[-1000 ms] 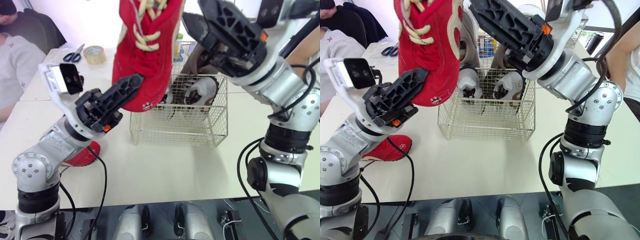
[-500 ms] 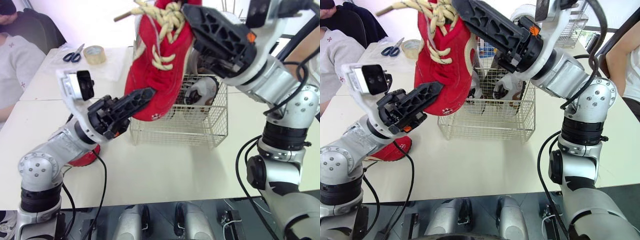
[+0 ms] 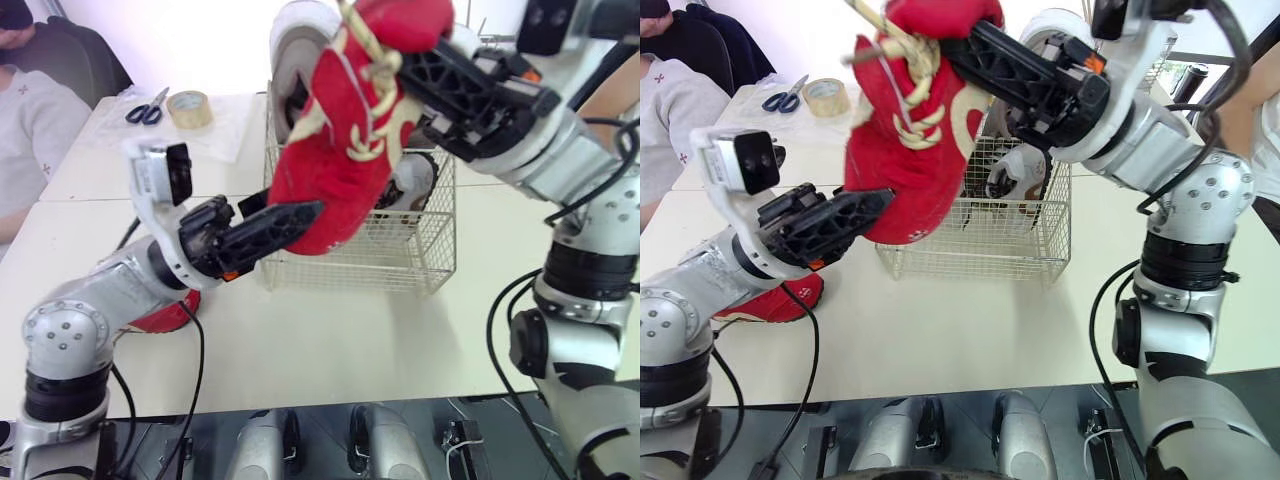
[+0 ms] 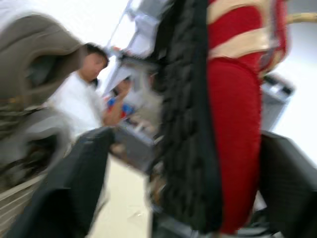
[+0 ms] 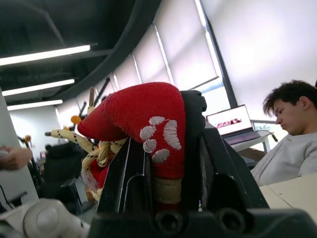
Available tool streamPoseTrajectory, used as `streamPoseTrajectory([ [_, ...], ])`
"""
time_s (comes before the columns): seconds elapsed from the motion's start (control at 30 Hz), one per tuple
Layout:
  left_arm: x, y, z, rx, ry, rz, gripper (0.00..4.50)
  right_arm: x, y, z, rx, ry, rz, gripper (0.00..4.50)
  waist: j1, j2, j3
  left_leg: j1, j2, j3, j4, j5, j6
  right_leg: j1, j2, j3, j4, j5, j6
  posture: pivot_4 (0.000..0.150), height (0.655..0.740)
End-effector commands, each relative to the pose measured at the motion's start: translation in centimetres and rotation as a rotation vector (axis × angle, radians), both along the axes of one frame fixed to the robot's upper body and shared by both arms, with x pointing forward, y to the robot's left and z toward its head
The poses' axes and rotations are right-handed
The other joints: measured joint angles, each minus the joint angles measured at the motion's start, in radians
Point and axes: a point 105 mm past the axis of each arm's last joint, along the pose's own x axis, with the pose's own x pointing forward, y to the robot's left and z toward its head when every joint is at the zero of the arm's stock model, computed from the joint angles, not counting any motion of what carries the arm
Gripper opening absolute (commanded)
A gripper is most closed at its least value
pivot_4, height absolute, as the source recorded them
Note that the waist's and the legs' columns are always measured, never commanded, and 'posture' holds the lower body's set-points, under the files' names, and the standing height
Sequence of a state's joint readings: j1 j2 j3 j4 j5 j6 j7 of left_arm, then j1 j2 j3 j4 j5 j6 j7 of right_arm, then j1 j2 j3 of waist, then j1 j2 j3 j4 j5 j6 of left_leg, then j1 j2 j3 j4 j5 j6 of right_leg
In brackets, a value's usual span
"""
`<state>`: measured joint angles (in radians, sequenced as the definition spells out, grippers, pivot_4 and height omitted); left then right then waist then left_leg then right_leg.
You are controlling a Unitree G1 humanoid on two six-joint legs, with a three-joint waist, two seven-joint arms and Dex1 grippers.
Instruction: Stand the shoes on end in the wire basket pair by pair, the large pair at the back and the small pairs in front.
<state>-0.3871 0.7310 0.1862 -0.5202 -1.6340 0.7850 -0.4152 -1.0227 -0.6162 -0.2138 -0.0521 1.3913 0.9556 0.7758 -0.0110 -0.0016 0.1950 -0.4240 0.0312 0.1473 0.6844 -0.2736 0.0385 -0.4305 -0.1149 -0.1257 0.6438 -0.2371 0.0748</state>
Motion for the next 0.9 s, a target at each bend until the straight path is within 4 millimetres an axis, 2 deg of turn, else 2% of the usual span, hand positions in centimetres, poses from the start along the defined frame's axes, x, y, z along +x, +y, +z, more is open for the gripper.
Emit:
streamPoseTrajectory([
  [0.03,-0.6,1.7,-0.4,0.122,-0.040,0.066,4.31,-0.2,-3.3,2.0,-0.008,-0.126,-0.051,0.65,-0.001,0.000,0.000,0.000,0.000,0.000,0.000,0.000,0.000,0.000,0.000,0.000,-0.001,0.000,0.000,0.150,0.7400],
  [0.1,-1.0,2.5,-0.6,0.182,-0.047,0.085,4.31,0.3,-4.2,1.6,-0.073,-0.142,-0.081,0.65,-0.002,0.000,0.000,-0.001,0.000,0.000,-0.001,0.000,0.000,-0.001,0.000,0.000,-0.002,0.000,0.000,0.150,0.7400],
  [0.23,-2.0,3.9,-1.0,0.392,-0.075,0.116,4.31,1.7,-5.3,-1.1,-0.297,-0.183,-0.173,0.65,-0.003,0.001,0.001,-0.002,0.001,0.001,-0.002,0.000,0.000,-0.003,0.000,0.000,-0.002,0.000,0.000,0.150,0.7400],
  [0.37,-2.0,4.0,-1.1,0.504,-0.118,0.173,4.31,2.5,-5.8,-2.2,-0.326,-0.185,-0.215,0.65,-0.002,0.001,0.001,-0.002,0.001,0.002,-0.003,-0.001,-0.001,-0.004,-0.001,0.000,-0.003,0.000,0.000,0.150,0.7400],
  [0.57,-2.5,2.6,-2.3,0.449,-0.085,0.178,4.31,3.9,-5.9,-5.2,-0.353,-0.168,-0.292,0.65,0.000,0.001,0.001,-0.003,0.001,0.002,-0.003,-0.001,-0.001,-0.004,-0.003,0.002,-0.004,0.000,0.000,0.150,0.7400],
  [0.8,-2.2,1.9,-3.8,0.392,-0.019,0.185,4.31,5.0,-7.2,-6.5,-0.351,-0.159,-0.348,0.65,0.000,0.001,0.001,-0.003,0.001,0.002,-0.003,0.000,-0.001,-0.003,-0.002,0.001,-0.004,0.000,0.000,0.150,0.7400],
  [0.9,-2.2,1.9,-3.8,0.363,-0.002,0.180,4.31,5.1,-7.3,-7.1,-0.340,-0.138,-0.340,0.65,0.001,0.001,0.001,-0.003,0.001,0.002,-0.002,0.000,-0.001,-0.003,-0.002,0.001,-0.004,0.000,0.000,0.150,0.7400],
])
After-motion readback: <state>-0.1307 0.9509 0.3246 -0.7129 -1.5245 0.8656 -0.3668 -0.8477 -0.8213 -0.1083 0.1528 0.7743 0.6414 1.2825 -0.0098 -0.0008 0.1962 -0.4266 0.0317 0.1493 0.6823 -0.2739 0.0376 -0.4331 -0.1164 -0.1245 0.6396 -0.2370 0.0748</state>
